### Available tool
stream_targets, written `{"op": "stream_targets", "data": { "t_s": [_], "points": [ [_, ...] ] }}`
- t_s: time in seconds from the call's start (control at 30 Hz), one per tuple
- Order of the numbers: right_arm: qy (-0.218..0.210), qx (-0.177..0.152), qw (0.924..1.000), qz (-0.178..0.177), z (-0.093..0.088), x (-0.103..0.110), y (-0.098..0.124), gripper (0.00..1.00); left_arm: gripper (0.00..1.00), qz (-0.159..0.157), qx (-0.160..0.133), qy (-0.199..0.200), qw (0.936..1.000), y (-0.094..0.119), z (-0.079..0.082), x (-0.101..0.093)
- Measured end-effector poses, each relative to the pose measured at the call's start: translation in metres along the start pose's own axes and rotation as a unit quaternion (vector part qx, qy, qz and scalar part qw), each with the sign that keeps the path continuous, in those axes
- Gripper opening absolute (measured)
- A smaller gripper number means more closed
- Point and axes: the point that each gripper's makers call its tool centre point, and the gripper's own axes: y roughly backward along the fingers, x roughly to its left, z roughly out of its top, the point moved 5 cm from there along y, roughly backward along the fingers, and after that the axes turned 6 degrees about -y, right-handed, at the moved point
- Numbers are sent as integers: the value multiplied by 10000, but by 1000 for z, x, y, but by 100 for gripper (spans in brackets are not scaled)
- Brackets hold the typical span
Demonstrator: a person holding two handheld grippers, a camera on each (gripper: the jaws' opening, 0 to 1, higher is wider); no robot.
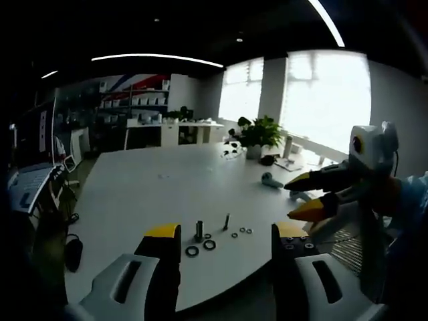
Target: Place the washer onto the threaded stud by aligning its center hole with the stud, sliding it down to the base, and recovering from edge contact or off-axis alignment until the washer reaches the visible bottom stop.
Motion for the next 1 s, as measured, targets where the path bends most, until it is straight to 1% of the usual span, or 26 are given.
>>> {"op": "stream_targets", "data": {
  "t_s": [0.13, 0.23, 0.3, 0.47, 0.63, 0.7, 0.77, 1.0],
  "points": [
    [-146, -44, 9999, 38, 1, -1, 1, 41, 52, 31, -18, 9, 10000, 1, 0, 1],
    [-130, -61, 9999, 32, 1, -1, 1, 41, 52, 39, -57, -33, 10000, 2, 1, 0],
    [-95, -30, 9999, 24, 1, 0, 1, 41, 52, 44, -35, -55, 10000, 2, 1, 0],
    [-183, -74, 9998, 73, 1, 1, 3, 40, 52, 61, -94, -101, 9999, 2, 2, 1],
    [-174, -73, 9998, 62, 2, 0, 3, 40, 51, 43, -99, -145, 9998, 2, 2, 0],
    [-179, -70, 9998, 80, 2, 0, 3, 40, 50, -1, -82, -111, 9999, 2, 2, -1],
    [-129, -54, 9999, 72, 1, 1, 2, 40, 50, -9, -53, 3, 10000, 2, 1, 0],
    [-68, 9, 9999, 85, 0, 1, 0, 39, 51, -3, -70, 36, 10000, 1, 2, 0]
  ]
}}
